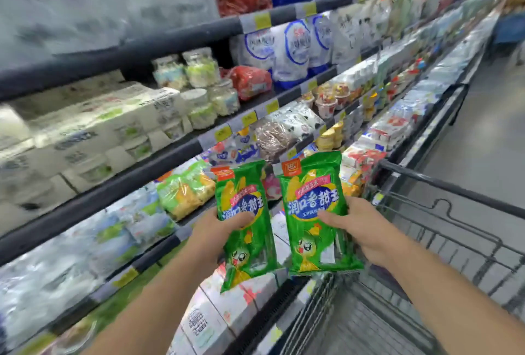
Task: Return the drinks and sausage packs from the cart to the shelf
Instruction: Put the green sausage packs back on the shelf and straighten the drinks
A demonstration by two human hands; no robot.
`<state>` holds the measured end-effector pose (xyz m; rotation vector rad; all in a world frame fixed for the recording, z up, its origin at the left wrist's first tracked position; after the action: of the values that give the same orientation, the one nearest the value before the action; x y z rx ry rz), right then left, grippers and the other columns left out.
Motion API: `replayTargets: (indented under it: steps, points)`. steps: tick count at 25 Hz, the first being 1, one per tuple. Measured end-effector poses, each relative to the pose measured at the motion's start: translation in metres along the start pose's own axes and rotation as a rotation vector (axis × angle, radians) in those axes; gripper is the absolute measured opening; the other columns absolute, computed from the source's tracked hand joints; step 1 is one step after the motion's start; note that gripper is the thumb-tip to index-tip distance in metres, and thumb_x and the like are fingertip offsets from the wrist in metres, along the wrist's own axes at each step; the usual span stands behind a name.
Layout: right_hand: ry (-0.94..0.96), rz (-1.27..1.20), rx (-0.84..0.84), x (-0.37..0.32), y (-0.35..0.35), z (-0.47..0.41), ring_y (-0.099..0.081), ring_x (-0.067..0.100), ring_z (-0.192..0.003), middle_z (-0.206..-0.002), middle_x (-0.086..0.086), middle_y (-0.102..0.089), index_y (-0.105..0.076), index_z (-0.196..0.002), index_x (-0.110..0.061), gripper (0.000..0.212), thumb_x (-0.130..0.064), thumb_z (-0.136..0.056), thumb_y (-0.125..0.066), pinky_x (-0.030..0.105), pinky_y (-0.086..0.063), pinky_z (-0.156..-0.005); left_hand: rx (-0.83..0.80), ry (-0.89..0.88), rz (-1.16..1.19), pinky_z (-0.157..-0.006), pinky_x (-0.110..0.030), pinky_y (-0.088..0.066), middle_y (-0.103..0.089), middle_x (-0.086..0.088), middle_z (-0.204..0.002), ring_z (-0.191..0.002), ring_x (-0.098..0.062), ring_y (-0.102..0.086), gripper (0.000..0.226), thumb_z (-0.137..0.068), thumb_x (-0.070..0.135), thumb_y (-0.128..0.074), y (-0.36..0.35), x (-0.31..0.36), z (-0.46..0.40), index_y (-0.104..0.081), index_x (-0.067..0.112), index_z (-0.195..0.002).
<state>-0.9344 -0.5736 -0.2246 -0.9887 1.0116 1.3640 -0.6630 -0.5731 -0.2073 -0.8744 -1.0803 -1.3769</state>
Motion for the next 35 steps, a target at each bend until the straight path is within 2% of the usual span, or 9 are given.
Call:
replayTargets:
  steps: [3,5,8,13,18,22,29,32,35]
  points:
    - [0.078,0.050,-0.129,-0.051,-0.097,0.026,-0.069,0.021,-0.105,-0.110,0.001,-0.076,-0.066,-0.113,-0.015,0.032,-0.021,-0.084,-0.077,0.042,-0.050,-0.097,0.130,-0.052,0.060,-0.062,-0.037,-0.061,-0.079,-0.011,-0.086,-0.077,-0.029,-0.076,0.034,-0.074,0.016,-0.084,0.115,0.013,0.053,-0.070,0.006,-0.102]
    - [0.123,0.074,-0.219,-0.078,-0.167,0.050,-0.069,0.023,-0.105,-0.109,0.002,-0.076,-0.068,-0.112,-0.014,0.029,-0.022,-0.085,-0.075,0.042,-0.049,-0.096,0.207,-0.066,0.074,-0.065,-0.040,-0.062,-0.079,-0.014,-0.087,-0.077,-0.032,-0.076,0.031,-0.073,0.018,-0.085,0.191,0.012,0.092,-0.072,0.007,-0.100]
    - [0.177,0.061,-0.346,-0.108,-0.261,0.094,-0.074,0.018,-0.090,-0.097,0.006,-0.079,-0.069,-0.107,-0.007,0.023,-0.017,-0.087,-0.070,0.030,-0.051,-0.076,0.276,-0.103,0.095,-0.062,-0.033,-0.059,-0.079,-0.012,-0.085,-0.071,-0.026,-0.075,0.025,-0.074,0.019,-0.083,0.281,0.009,0.148,-0.075,0.008,-0.096]
    - [0.261,0.043,-0.529,-0.143,-0.419,0.183,-0.073,0.013,-0.063,-0.085,0.013,-0.078,-0.068,-0.097,-0.002,0.013,-0.010,-0.087,-0.068,0.021,-0.051,-0.049,0.410,-0.144,0.156,-0.072,-0.043,-0.062,-0.079,-0.013,-0.089,-0.079,-0.030,-0.076,0.025,-0.076,0.019,-0.082,0.417,-0.003,0.263,-0.074,0.010,-0.098]
    - [0.329,0.103,-0.762,-0.164,-0.546,0.266,-0.075,0.017,-0.079,-0.088,0.007,-0.079,-0.071,-0.096,-0.007,0.013,-0.016,-0.086,-0.069,0.035,-0.049,-0.076,0.609,-0.165,0.252,-0.075,-0.045,-0.061,-0.078,-0.013,-0.094,-0.084,-0.034,-0.075,0.036,-0.073,0.022,-0.085,0.516,-0.026,0.372,-0.070,0.012,-0.105]
    - [0.358,0.110,-0.970,-0.160,-0.635,0.328,-0.075,0.024,-0.093,-0.099,0.008,-0.079,-0.069,-0.107,-0.007,0.035,-0.021,-0.075,-0.073,0.047,-0.051,-0.095,0.830,-0.183,0.330,-0.073,-0.047,-0.060,-0.077,-0.018,-0.096,-0.079,-0.033,-0.073,0.046,-0.070,0.020,-0.087,0.581,-0.053,0.457,-0.069,0.006,-0.111]
    - [0.284,0.140,-1.238,-0.118,-0.745,0.404,-0.073,0.029,-0.099,-0.099,0.009,-0.078,-0.069,-0.104,-0.005,0.027,-0.018,-0.082,-0.075,0.054,-0.046,-0.104,1.262,-0.155,0.404,-0.052,-0.032,-0.053,-0.071,-0.012,-0.082,-0.056,-0.023,-0.063,0.051,-0.066,0.024,-0.090,0.629,-0.098,0.596,-0.064,0.004,-0.106]
    - [0.251,0.150,-1.308,-0.103,-0.774,0.433,-0.072,0.031,-0.099,-0.097,0.011,-0.079,-0.070,-0.102,-0.002,0.023,-0.015,-0.083,-0.074,0.056,-0.046,-0.103,1.357,-0.144,0.412,-0.066,-0.039,-0.053,-0.070,-0.014,-0.099,-0.069,-0.027,-0.065,0.076,-0.064,0.027,-0.092,0.640,-0.113,0.635,-0.053,-0.001,-0.123]
    - [0.228,0.164,-1.345,-0.093,-0.800,0.456,-0.071,0.031,-0.101,-0.098,0.009,-0.079,-0.070,-0.104,-0.004,0.024,-0.016,-0.084,-0.074,0.051,-0.050,-0.094,1.399,-0.166,0.433,-0.084,-0.048,-0.057,-0.062,-0.016,-0.121,-0.096,-0.034,-0.067,0.113,-0.057,0.035,-0.095,0.660,-0.125,0.659,-0.031,0.012,-0.147]
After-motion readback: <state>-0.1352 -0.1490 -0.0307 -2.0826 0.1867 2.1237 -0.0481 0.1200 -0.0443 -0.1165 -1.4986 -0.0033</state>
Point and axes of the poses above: each hand's wrist, its own z-axis away from the middle knuckle, its own y-axis out of the back of the hand, x = y × z, the point moved 8 cm from there along -z, towards the middle knuckle
